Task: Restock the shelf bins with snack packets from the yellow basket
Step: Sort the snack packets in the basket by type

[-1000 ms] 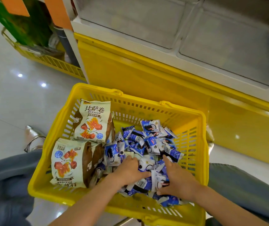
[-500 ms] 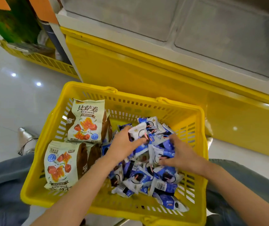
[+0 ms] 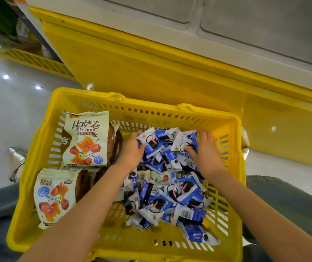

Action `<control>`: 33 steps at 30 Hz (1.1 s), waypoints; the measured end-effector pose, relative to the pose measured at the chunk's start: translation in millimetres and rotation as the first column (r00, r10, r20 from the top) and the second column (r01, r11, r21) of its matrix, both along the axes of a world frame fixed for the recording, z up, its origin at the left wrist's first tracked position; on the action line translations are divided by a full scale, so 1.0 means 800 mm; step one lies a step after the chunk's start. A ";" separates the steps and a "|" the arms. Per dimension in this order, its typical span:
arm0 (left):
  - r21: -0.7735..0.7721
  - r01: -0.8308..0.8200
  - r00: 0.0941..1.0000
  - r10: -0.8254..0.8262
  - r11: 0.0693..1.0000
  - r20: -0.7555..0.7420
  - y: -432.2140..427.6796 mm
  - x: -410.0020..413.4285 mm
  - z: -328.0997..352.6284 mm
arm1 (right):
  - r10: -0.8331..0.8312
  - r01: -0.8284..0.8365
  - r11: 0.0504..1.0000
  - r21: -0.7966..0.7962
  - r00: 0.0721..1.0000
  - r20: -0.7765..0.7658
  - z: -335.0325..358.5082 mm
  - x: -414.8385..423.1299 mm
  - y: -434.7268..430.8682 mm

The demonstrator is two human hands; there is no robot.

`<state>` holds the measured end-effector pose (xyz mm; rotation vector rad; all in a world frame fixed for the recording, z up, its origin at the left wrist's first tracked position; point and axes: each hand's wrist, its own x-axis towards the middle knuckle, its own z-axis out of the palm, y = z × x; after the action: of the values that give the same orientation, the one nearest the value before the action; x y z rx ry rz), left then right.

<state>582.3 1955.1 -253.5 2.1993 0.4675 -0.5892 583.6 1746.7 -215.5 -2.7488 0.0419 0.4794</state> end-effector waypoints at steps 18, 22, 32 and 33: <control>0.120 0.155 0.988 -0.154 0.981 -0.020 0.019 -0.092 0.016 | 0.353 -0.319 0.935 0.153 0.815 -0.460 -0.032 -0.089 0.088; -0.009 -0.026 0.993 0.027 1.000 0.112 0.025 -0.100 0.028 | 0.213 -0.099 0.943 0.318 0.914 -0.346 -0.009 -0.087 0.061; -0.198 -0.060 0.923 0.129 0.978 0.362 -0.027 -0.011 0.061 | -0.306 0.298 0.895 0.333 0.952 -0.029 0.041 0.006 -0.019; -0.204 -0.084 0.940 0.146 0.975 0.309 -0.031 0.002 0.054 | -0.309 0.318 0.896 0.309 0.948 -0.079 0.038 0.010 -0.019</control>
<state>583.6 1930.3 -210.5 2.0202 0.3483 -0.1931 591.7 1731.4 -185.3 -2.3572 0.3769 0.3940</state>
